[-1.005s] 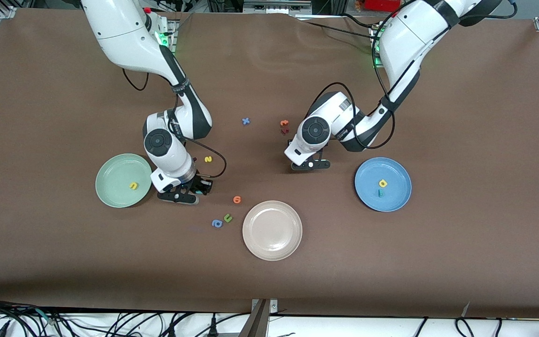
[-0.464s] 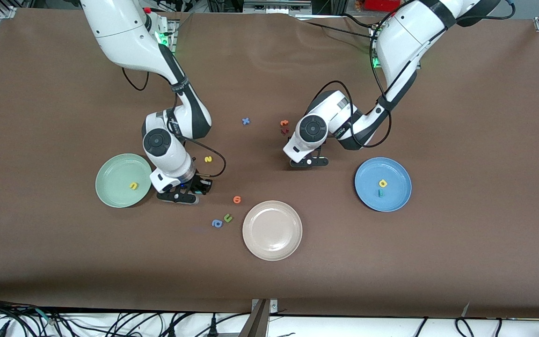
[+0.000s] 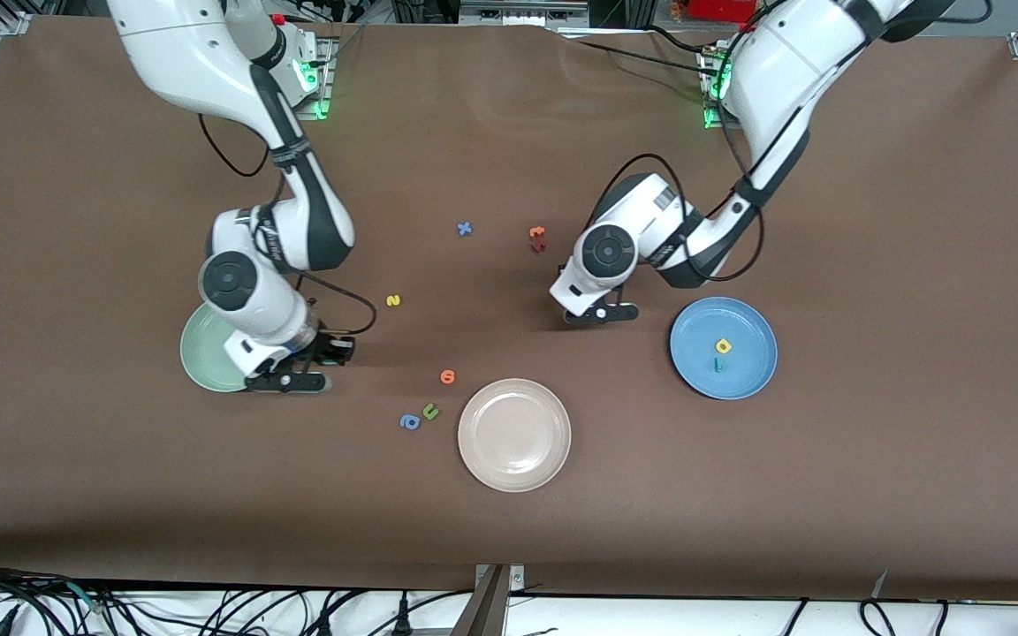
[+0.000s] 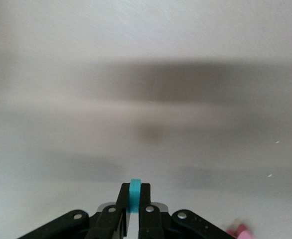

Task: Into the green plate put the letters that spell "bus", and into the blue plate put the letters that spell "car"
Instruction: 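Move the teal b to the green plate while the left gripper lifts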

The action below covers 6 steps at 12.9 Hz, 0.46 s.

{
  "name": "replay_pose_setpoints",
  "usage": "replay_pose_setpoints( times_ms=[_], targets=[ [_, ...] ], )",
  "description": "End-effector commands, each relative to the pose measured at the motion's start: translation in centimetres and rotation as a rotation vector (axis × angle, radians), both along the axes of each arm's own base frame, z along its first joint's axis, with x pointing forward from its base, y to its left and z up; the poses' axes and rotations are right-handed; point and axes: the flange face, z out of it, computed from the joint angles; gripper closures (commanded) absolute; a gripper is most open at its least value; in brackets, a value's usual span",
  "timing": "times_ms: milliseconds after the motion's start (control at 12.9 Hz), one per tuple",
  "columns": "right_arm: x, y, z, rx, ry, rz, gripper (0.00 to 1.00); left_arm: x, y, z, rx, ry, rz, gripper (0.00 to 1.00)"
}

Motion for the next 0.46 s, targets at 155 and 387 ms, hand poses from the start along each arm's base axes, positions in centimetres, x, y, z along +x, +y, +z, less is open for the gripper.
replay_pose_setpoints(
  times_ms=[155,387],
  targets=[
    [0.0,-8.8,-1.0,-0.049,0.043,0.13,0.79,5.3,12.5,5.6,-0.03,0.03,-0.116,1.0],
    [-0.3,-12.2,-1.8,-0.07,0.064,0.169,0.79,7.4,18.0,5.2,0.069,-0.016,-0.195,1.0]
  ],
)
